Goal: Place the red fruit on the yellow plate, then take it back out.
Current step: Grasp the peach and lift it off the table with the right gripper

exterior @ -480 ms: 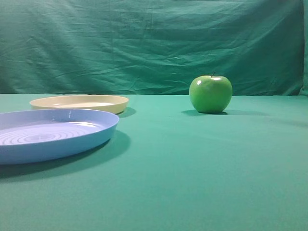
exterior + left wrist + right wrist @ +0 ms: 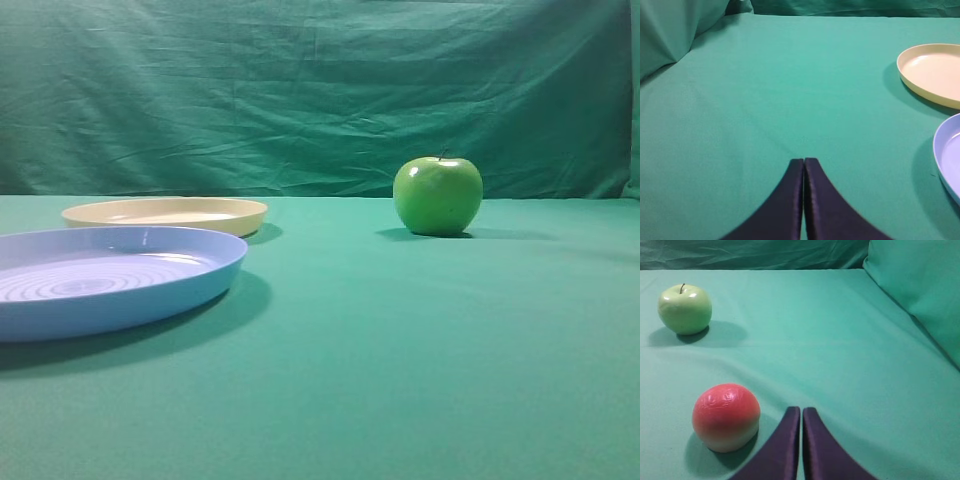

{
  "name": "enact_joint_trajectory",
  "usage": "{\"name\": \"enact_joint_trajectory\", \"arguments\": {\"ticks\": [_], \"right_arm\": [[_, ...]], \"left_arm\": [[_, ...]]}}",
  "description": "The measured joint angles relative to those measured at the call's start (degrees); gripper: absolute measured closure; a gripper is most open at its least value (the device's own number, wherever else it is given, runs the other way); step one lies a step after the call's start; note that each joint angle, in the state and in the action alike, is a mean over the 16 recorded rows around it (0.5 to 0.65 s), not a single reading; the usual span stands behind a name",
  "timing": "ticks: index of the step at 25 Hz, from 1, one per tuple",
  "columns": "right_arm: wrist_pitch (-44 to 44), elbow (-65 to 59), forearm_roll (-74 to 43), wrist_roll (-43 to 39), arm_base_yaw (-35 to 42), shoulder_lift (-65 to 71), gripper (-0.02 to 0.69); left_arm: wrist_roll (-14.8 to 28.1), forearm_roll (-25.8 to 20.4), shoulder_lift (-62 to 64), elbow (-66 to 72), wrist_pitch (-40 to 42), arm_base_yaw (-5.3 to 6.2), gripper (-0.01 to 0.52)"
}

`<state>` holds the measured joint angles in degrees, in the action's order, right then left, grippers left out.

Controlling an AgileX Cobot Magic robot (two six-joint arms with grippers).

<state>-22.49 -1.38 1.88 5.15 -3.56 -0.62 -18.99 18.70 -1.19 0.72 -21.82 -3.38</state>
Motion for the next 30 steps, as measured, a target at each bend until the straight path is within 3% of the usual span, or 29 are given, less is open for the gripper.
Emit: {"name": "enact_joint_trajectory", "arguments": {"ticks": [20, 30], "right_arm": [[3.8, 0.3, 1.2, 0.0, 0.0, 0.0, 0.665], [6.8, 7.1, 2.9, 0.6, 0.0, 1.0, 0.665]], "left_arm": [[0.1, 0.0, 0.0, 0.0, 0.0, 0.00, 0.514], [0.1, 0.0, 0.0, 0.0, 0.0, 0.00, 0.514]]}}
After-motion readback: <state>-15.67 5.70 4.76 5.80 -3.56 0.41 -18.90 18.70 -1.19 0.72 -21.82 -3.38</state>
